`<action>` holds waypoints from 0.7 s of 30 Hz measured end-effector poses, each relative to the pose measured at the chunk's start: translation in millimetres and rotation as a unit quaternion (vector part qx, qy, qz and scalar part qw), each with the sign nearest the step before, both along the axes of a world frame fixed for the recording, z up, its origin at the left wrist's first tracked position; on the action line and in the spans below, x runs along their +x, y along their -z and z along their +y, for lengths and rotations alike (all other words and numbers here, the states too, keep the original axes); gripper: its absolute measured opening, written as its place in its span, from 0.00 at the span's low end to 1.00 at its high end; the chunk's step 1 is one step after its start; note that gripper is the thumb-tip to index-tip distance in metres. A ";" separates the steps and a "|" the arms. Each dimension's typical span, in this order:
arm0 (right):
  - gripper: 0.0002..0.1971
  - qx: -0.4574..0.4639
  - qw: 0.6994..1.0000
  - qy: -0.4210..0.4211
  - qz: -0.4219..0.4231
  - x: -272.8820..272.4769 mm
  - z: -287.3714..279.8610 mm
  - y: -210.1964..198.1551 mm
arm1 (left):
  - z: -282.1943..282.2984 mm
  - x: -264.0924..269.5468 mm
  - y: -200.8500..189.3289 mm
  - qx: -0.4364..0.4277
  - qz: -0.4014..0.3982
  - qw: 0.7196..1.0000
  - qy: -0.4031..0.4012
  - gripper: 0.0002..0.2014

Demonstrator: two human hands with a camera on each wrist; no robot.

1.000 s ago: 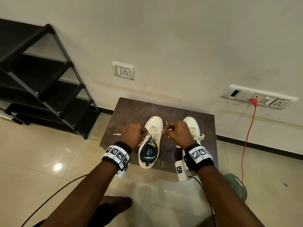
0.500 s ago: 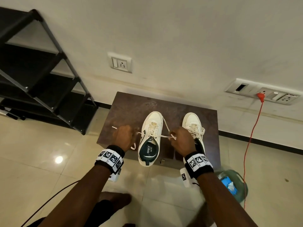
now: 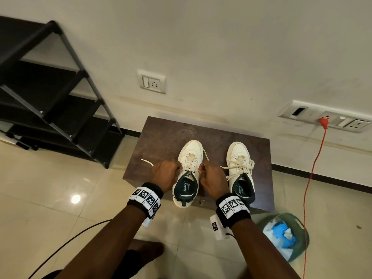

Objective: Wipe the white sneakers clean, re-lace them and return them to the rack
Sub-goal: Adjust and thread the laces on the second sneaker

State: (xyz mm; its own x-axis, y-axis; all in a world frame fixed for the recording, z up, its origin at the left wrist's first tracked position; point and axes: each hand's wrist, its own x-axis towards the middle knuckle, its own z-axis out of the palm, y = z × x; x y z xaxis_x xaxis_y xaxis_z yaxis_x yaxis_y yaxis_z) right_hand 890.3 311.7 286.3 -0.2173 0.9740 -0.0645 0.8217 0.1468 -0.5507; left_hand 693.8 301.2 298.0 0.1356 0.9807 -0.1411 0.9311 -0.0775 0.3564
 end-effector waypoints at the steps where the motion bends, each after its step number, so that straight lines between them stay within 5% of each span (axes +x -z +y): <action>1: 0.05 0.006 1.000 -0.011 -0.013 1.0 -1.6 -1.2 | -0.3 -2.5 3.0 0.000 -0.008 1.000 0.003 0.09; 6: 0.03 -0.013 1.000 0.008 0.002 4.7 -5.8 6.0 | -3.8 -6.4 13.2 -0.036 -0.079 0.996 -0.030 0.11; 9: 0.06 0.014 0.996 0.073 0.039 6.7 -12.8 5.4 | -15.1 -6.0 10.6 0.015 -0.118 0.985 -0.123 0.07; 13: 0.04 -0.007 0.969 0.197 0.152 8.9 -33.7 12.6 | -31.7 -10.2 12.3 -0.012 -0.148 0.955 -0.256 0.24; 15: 0.07 -0.123 0.913 0.255 0.295 1.4 -39.3 17.1 | -31.1 -2.7 9.5 -0.108 -0.338 0.874 -0.333 0.27; 17: 0.08 -0.227 0.821 0.310 0.422 -6.8 -40.2 19.3 | -26.7 4.5 5.9 -0.201 -0.506 0.722 -0.427 0.24; 18: 0.08 -0.256 0.781 0.331 0.464 -8.6 -37.8 19.6 | -23.2 7.0 3.5 -0.243 -0.541 0.670 -0.446 0.22; 21: 0.07 -0.302 0.686 0.369 0.550 -6.9 -22.4 20.0 | -9.0 11.2 -5.7 -0.293 -0.571 0.610 -0.465 0.18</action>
State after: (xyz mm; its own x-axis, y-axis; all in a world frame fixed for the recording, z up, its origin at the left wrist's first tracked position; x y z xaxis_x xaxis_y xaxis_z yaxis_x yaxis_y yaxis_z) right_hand 883.4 289.3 266.3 0.0787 0.7128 -0.6970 -0.4107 -0.6139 -0.6741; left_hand 705.0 292.2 303.7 -0.1023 0.5346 -0.8389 -0.4058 0.7476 0.5259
